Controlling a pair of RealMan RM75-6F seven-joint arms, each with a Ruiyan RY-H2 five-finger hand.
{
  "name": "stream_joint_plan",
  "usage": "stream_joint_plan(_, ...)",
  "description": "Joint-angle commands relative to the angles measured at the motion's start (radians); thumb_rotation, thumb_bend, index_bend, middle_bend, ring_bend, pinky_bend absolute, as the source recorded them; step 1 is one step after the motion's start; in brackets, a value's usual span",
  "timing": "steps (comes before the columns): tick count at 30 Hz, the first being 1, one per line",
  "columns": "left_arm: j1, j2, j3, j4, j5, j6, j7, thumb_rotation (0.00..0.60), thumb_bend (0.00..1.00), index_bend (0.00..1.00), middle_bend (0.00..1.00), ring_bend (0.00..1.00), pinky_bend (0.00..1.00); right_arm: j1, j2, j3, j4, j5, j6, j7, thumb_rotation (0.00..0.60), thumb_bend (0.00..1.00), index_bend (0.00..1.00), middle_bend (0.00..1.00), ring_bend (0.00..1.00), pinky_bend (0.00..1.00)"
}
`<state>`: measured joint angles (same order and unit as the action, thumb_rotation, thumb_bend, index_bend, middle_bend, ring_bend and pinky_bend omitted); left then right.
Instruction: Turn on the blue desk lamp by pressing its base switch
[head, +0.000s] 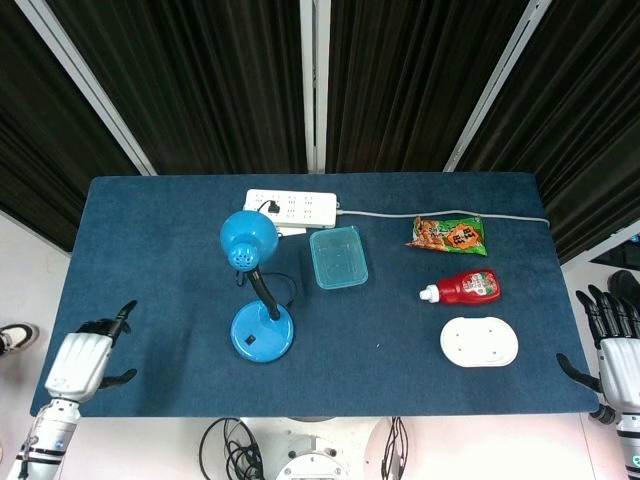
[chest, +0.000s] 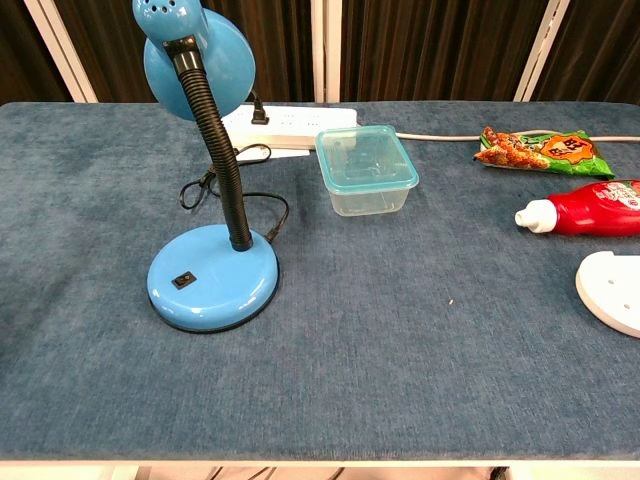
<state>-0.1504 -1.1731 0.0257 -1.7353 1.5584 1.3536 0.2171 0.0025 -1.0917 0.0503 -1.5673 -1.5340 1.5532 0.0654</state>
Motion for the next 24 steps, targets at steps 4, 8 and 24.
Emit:
stream_joint_plan(4,-0.054,-0.038,0.045,0.002,0.076,-0.084,0.001,0.6,0.36,0.01,0.79,0.78,0.71,-0.004,0.002,-0.003,-0.006,-0.009,0.009,0.0,0.6,0.15,0.0,0.0,0.0,0.0)
stream_joint_plan(8,-0.098,-0.063,0.045,-0.019,0.078,-0.156,0.037,0.6,0.37,0.01,0.79,0.78,0.72,-0.005,0.006,-0.01,-0.017,-0.02,0.01,-0.009,0.6,0.15,0.0,0.0,0.0,0.0)
stream_joint_plan(24,-0.205,-0.16,0.035,-0.06,-0.048,-0.355,0.18,0.6,0.38,0.01,0.8,0.78,0.7,-0.017,0.012,-0.008,-0.018,-0.009,0.02,0.001,0.6,0.15,0.0,0.0,0.0,0.0)
